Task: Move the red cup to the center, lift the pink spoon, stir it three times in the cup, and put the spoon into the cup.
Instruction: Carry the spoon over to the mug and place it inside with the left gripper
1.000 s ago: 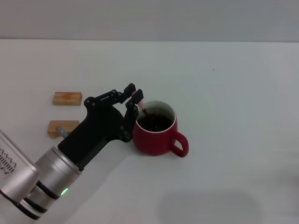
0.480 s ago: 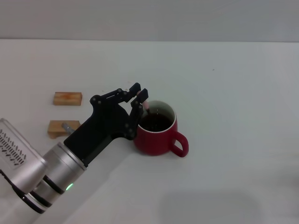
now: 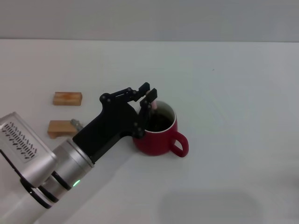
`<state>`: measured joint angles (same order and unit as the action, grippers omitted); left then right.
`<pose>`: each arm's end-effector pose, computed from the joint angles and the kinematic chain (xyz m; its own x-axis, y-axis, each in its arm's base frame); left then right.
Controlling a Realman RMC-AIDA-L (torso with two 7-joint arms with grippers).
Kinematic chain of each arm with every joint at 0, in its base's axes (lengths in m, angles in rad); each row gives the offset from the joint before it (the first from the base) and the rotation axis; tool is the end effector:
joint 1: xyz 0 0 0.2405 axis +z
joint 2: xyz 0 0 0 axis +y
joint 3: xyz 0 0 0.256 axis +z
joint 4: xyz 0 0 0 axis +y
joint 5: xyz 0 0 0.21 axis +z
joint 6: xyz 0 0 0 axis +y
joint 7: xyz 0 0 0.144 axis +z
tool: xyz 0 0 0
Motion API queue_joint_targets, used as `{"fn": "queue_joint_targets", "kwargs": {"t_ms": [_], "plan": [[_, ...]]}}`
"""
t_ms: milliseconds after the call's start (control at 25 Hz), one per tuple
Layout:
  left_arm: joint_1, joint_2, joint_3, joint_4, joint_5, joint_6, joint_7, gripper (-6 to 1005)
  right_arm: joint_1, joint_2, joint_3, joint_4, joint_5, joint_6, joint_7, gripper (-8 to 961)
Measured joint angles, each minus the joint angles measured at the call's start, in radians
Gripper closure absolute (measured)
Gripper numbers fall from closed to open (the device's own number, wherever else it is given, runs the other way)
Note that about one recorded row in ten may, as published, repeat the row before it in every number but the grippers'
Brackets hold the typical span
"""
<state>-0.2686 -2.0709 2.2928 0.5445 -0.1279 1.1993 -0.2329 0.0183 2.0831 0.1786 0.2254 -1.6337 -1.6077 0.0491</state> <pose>-0.2250 0.2680 -0.0903 0.6513 -0.1434 0.7452 0.4434 -0.7250 -0.5270 0.3786 0.1580 -0.0064 0.7076 0.0946 -0.7003 -0.7066 0.0942 -0.7013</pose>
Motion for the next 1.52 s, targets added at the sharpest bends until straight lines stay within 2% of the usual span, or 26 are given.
{"fn": "queue_joint_targets", "kwargs": {"t_ms": [440, 800, 1240, 1520], "plan": [[0.0, -0.001, 0.041, 0.014, 0.0, 0.007, -0.019, 824, 0.0, 0.002, 0.0, 0.0, 0.0, 0.005, 0.0, 953], [0.044, 0.002, 0.053, 0.029, 0.0, 0.05, -0.039, 817, 0.002, 0.002, -0.003, 0.001, 0.0, 0.003, 0.0, 953], [0.069, 0.009, 0.004, 0.014, -0.004, 0.053, -0.031, 809, 0.004, 0.002, -0.006, 0.003, 0.0, 0.002, 0.0, 954], [0.036, 0.009, -0.021, -0.017, -0.006, 0.043, -0.029, 804, 0.0, 0.002, -0.005, 0.001, 0.0, 0.001, 0.0, 953]]}}
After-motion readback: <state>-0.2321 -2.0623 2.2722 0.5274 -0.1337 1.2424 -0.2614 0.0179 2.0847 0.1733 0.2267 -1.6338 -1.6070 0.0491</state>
